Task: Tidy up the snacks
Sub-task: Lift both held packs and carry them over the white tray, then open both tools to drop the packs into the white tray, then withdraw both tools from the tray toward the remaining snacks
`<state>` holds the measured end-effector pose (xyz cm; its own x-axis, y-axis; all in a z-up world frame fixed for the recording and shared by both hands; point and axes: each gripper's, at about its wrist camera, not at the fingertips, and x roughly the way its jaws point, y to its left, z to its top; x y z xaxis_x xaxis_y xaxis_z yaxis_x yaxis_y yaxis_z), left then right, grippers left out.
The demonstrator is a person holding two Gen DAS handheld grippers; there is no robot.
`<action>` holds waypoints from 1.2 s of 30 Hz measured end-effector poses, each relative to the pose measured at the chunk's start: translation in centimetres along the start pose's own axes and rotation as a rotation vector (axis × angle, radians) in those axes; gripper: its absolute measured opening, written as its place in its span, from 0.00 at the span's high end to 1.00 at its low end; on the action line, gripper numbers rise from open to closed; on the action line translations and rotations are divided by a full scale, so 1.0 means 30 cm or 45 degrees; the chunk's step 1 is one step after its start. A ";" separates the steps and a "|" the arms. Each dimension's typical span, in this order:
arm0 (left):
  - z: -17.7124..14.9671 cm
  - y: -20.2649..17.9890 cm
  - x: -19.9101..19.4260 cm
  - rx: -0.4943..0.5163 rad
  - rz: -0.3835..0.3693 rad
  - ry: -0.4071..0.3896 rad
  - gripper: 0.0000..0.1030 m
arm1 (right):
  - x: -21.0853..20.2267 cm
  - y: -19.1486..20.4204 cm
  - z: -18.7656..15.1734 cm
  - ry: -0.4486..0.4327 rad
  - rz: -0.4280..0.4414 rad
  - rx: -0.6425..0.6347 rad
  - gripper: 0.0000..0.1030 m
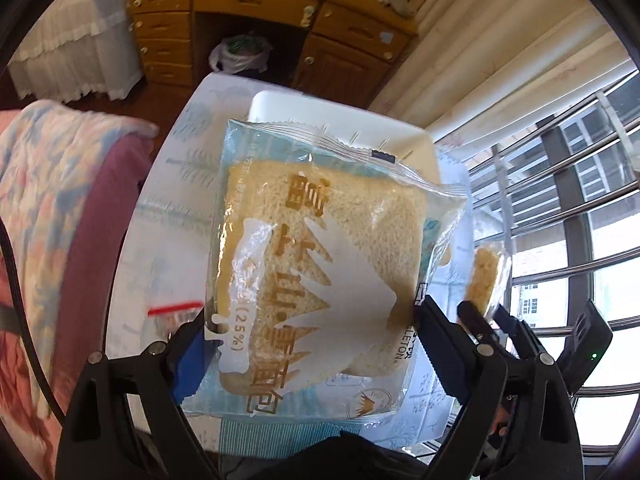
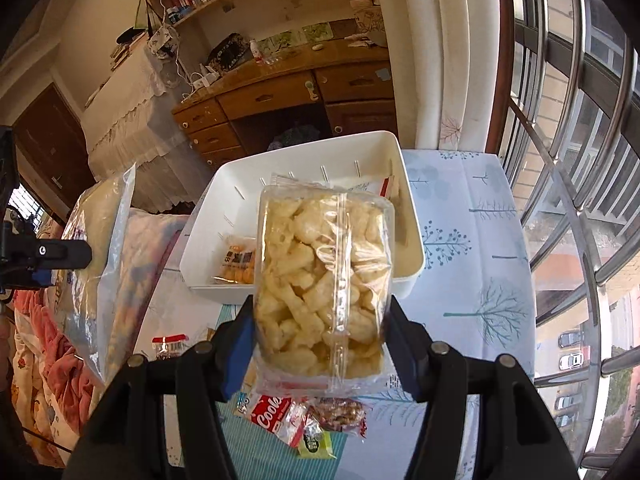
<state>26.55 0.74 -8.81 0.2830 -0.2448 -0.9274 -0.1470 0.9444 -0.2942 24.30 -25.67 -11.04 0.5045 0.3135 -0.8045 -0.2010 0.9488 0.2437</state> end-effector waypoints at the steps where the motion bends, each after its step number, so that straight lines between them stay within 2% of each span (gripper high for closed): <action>1: 0.018 -0.006 0.001 0.014 -0.009 -0.016 0.12 | 0.005 0.003 0.010 -0.005 -0.002 0.003 0.42; 12: 0.210 -0.050 0.083 0.138 -0.099 -0.165 0.17 | 0.075 0.016 0.108 -0.096 -0.016 0.027 0.41; 20: 0.277 -0.064 0.158 0.195 -0.154 -0.284 0.17 | 0.144 0.022 0.143 -0.131 0.011 0.038 0.41; 26: 0.297 -0.092 0.189 0.244 -0.095 -0.296 0.16 | 0.169 0.023 0.156 -0.153 0.026 0.060 0.41; 28: 0.291 -0.096 0.188 0.246 -0.088 -0.298 0.12 | 0.178 0.023 0.158 -0.139 0.031 0.069 0.41; 30: 0.289 -0.094 0.178 0.233 -0.111 -0.316 0.05 | 0.187 0.019 0.158 -0.120 0.025 0.076 0.39; 32: 0.287 -0.096 0.160 0.225 -0.124 -0.350 0.04 | 0.182 0.014 0.157 -0.132 0.023 0.091 0.35; 34: 0.284 -0.106 0.150 0.237 -0.109 -0.360 0.03 | 0.168 0.010 0.159 -0.149 0.027 0.100 0.25; 36: 0.276 -0.111 0.143 0.238 -0.100 -0.361 0.03 | 0.153 0.008 0.160 -0.161 0.029 0.106 0.22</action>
<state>36.09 -1.63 -9.89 0.5425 -0.2725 -0.7946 0.0543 0.9553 -0.2906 30.61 -23.81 -12.08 0.6036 0.3322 -0.7248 -0.1459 0.9397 0.3092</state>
